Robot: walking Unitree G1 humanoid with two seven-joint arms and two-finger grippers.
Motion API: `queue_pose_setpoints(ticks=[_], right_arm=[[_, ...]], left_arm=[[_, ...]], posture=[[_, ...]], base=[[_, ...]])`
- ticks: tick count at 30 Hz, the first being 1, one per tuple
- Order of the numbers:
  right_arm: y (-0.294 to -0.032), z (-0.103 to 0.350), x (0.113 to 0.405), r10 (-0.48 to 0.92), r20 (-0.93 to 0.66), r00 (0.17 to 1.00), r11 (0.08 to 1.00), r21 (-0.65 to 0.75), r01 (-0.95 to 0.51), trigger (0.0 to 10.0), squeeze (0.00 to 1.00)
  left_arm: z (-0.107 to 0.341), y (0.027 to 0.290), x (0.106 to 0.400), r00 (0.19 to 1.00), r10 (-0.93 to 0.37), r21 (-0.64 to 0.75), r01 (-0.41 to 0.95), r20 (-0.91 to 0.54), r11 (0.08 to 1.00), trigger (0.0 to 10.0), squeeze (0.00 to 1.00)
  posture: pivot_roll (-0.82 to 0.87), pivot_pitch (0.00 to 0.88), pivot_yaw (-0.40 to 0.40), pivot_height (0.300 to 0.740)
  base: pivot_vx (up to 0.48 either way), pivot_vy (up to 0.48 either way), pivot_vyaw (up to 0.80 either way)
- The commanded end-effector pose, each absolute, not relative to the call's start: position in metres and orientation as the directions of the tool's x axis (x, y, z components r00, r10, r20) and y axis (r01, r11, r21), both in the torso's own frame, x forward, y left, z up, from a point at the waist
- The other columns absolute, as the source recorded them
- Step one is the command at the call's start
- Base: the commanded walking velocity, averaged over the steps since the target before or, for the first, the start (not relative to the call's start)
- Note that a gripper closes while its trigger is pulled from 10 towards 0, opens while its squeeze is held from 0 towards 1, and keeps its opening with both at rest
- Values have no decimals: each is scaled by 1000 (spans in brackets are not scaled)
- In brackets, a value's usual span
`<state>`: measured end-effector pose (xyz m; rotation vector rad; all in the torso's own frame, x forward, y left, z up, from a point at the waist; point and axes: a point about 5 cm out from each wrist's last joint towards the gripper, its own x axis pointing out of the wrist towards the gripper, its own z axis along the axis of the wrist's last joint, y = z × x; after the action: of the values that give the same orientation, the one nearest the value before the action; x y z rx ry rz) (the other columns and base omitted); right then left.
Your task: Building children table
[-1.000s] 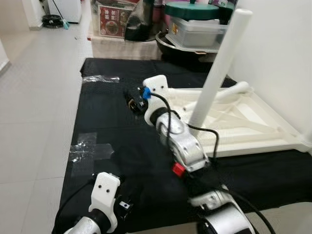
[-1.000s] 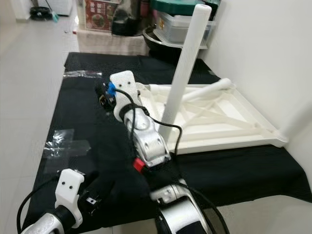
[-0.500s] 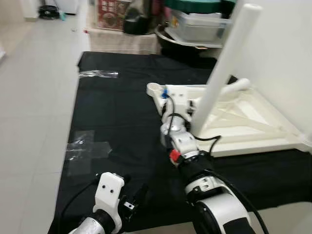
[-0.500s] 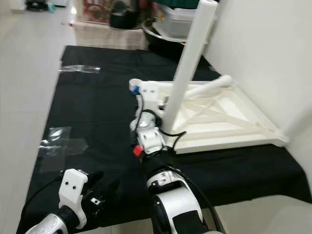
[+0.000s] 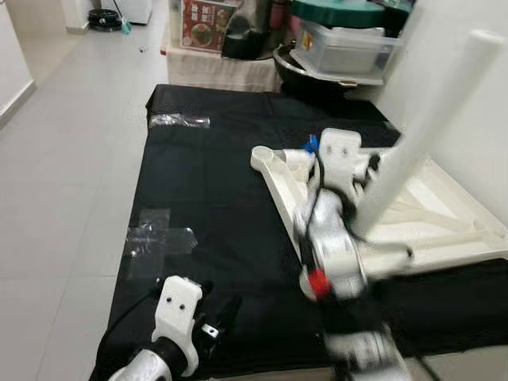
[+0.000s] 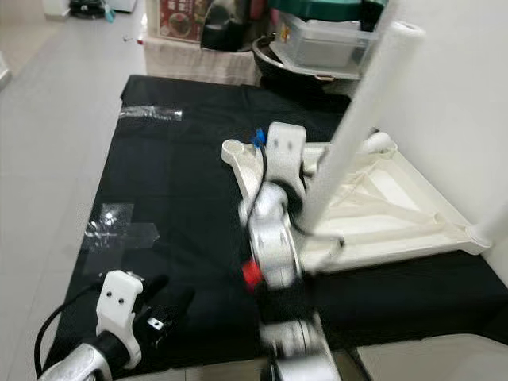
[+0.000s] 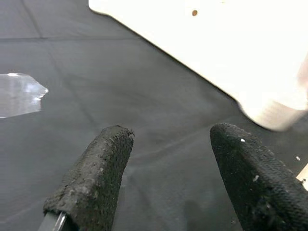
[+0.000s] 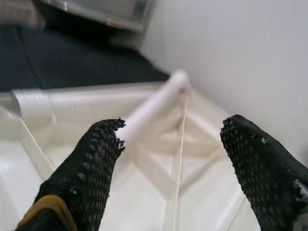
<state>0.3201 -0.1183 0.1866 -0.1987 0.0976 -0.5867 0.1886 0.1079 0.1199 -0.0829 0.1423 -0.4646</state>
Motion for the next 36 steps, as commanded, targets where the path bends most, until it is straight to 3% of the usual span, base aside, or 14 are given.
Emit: queue_pose_setpoints(ticks=[1,4,7,10,11,12,17,21,27,30,36], right_arm=[[-149,171,307,-627,-103,772,764,-277,583,10000,0],[-197,170,293,-687,-93,720,693,-381,612,10000,0],[-200,174,294,-679,-83,730,699,-380,606,10000,0],[-193,181,310,-540,-78,838,815,-299,497,10000,0],[-171,190,329,-310,-72,948,944,-142,298,10000,0],[-171,190,329,-310,-72,948,944,-142,298,10000,0],[-140,201,358,-41,-93,995,997,-67,35,10000,0],[-128,201,371,89,-149,985,990,-95,-104,10000,0],[-127,195,379,240,-304,922,916,-245,-319,10000,0],[-129,190,379,330,-414,849,862,-234,-449,10000,0],[-129,204,384,446,-445,777,818,-151,-556,10000,0]], left_arm=[[116,106,187,876,-461,-133,445,-139,886,10000,0],[115,108,186,877,-458,-133,441,-144,887,10000,0],[116,109,186,877,-458,-136,441,-144,887,10000,0],[116,109,186,876,-460,-136,443,-146,886,10000,0],[116,108,185,875,-462,-137,445,-146,885,10000,0],[116,108,185,875,-462,-137,445,-146,885,10000,0],[116,109,184,878,-455,-137,437,-147,889,10000,0],[117,109,182,880,-451,-138,433,-148,891,10000,0],[117,109,181,880,-451,-142,432,-148,891,10000,0],[117,108,181,878,-455,-148,436,-147,888,10000,0],[117,107,180,878,-455,-154,434,-149,888,10000,0]], posture=[[76,90,-150,740],[70,89,-143,740],[70,89,-143,740],[74,91,-143,740],[80,93,-145,740],[80,93,-145,740],[92,98,-159,740],[100,99,-166,740],[97,100,-169,740],[92,100,-169,740],[88,102,-170,740]], base=[[0,0,0],[0,0,0],[0,0,0],[0,0,0],[0,0,0],[0,0,0],[0,0,0],[0,0,0],[0,0,0],[0,0,0],[0,0,0]])
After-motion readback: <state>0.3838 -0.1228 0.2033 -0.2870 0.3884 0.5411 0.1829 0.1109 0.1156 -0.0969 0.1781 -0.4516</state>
